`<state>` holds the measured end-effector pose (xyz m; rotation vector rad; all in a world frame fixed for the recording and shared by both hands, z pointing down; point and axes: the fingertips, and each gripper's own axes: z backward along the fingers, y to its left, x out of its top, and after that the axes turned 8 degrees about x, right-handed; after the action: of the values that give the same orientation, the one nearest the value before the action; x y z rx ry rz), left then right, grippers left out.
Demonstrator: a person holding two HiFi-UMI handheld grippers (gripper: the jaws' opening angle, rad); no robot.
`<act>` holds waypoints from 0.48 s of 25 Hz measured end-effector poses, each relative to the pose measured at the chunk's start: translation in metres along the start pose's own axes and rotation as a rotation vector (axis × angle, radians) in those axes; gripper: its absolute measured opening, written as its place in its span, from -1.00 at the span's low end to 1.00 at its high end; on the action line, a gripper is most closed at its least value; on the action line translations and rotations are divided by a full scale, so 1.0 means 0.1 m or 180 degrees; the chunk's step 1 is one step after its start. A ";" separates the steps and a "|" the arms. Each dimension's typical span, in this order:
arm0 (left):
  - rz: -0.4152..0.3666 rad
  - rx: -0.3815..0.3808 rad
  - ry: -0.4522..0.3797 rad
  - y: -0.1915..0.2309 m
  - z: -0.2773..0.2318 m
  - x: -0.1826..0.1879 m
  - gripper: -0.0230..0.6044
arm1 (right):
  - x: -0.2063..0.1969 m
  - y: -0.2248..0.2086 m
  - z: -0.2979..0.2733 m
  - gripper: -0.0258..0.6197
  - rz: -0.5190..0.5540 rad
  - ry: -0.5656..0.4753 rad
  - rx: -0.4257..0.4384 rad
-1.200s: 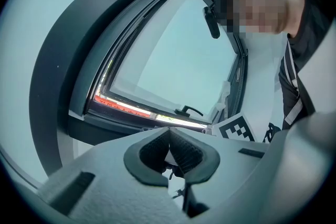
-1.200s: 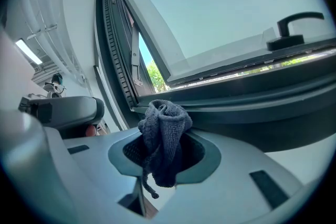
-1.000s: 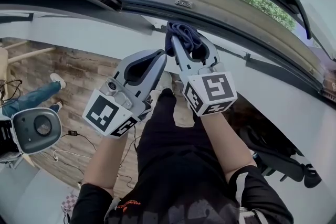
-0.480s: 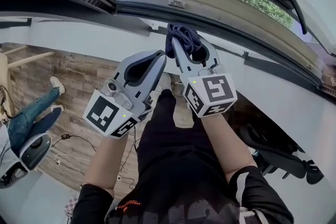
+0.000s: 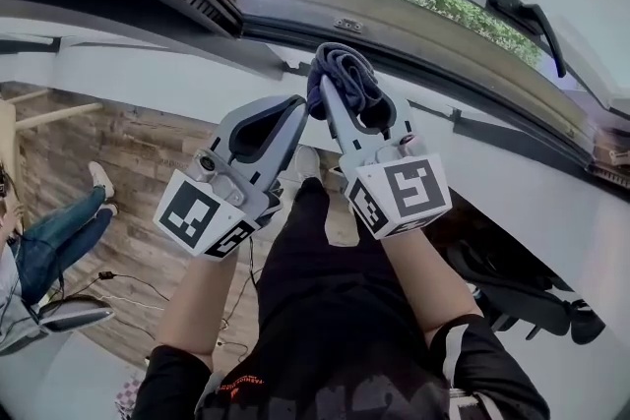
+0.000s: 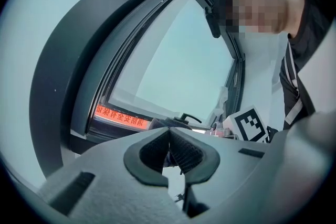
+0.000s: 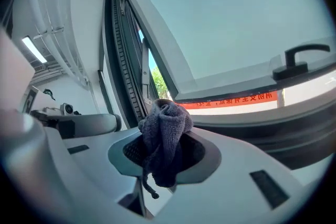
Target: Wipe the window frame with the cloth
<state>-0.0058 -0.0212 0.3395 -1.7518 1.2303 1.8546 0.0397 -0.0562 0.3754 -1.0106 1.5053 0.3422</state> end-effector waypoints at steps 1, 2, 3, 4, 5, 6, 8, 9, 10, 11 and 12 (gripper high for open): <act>-0.0004 0.0006 -0.0018 0.02 0.02 0.04 -0.86 | 0.07 0.04 -0.02 -0.58 0.0039 -0.0026 0.0027; -0.0007 0.0011 -0.0035 0.05 0.04 0.08 -0.86 | 0.15 0.08 -0.05 -0.58 0.0071 -0.0052 0.0049; -0.0012 0.0016 -0.0055 0.07 0.06 0.12 -0.86 | 0.22 0.12 -0.07 -0.58 0.0098 -0.0079 0.0068; -0.0018 0.0022 -0.0077 0.09 0.08 0.16 -0.86 | 0.28 0.15 -0.10 -0.58 0.0127 -0.0107 0.0087; -0.0024 0.0031 -0.0102 0.12 0.10 0.21 -0.86 | 0.35 0.18 -0.14 -0.58 0.0159 -0.0133 0.0109; -0.0030 0.0041 -0.0127 0.15 0.12 0.25 -0.86 | 0.41 0.21 -0.18 -0.58 0.0192 -0.0157 0.0130; -0.0037 0.0066 -0.0169 0.22 0.16 0.32 -0.86 | 0.54 0.28 -0.27 -0.58 0.0250 -0.0204 0.0174; -0.0040 0.0082 -0.0188 0.25 0.19 0.36 -0.86 | 0.60 0.33 -0.31 -0.58 0.0276 -0.0227 0.0198; -0.0043 0.0101 -0.0207 0.29 0.22 0.40 -0.86 | 0.67 0.37 -0.36 -0.58 0.0303 -0.0249 0.0226; -0.0046 0.0119 -0.0227 0.32 0.25 0.44 -0.86 | 0.73 0.42 -0.40 -0.58 0.0330 -0.0271 0.0254; -0.0051 0.0136 -0.0246 0.36 0.28 0.48 -0.86 | 0.79 0.47 -0.44 -0.58 0.0356 -0.0291 0.0281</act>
<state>-0.0595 -0.0369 0.3053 -1.6474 1.2142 1.8548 -0.0154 -0.0913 0.2976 -0.8324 1.4842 0.3926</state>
